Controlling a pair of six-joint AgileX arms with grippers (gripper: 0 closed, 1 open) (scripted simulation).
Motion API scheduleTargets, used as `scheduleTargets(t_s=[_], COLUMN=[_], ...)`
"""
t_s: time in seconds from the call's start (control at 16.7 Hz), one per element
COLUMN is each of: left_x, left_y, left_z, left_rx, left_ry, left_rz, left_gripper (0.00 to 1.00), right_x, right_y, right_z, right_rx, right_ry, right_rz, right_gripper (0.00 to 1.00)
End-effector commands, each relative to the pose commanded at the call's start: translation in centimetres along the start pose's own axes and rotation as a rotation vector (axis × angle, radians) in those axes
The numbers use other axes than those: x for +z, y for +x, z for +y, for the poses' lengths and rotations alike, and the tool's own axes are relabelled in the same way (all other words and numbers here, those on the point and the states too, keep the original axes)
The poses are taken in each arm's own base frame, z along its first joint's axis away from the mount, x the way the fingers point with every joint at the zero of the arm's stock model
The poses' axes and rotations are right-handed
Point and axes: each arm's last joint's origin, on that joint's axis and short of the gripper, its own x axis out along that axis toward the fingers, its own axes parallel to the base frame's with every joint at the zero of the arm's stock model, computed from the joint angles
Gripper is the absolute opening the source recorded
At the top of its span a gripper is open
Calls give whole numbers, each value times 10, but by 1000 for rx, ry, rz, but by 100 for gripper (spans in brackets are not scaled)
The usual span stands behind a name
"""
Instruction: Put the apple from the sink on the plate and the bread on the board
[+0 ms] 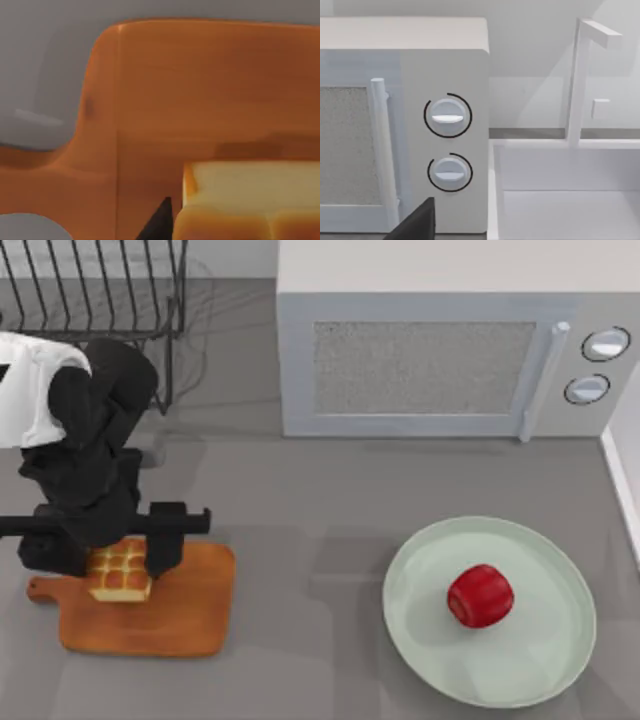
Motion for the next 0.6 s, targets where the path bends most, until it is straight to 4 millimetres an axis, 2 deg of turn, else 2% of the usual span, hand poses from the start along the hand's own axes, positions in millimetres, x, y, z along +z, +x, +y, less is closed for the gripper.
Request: scheduleTargets(t_s=[0.24, 0.6], left_x=[-1, -1], left_y=[2, 2], left_z=[0, 0], left_rx=[2, 2], left_ry=[0, 0], left_rz=[6, 6], left_gripper=[0, 45], right_x=[0, 0], right_y=[0, 0], right_z=[0, 0], right_rx=[0, 0], right_ry=[0, 0], right_rz=[0, 0], right_gripper=[100, 100])
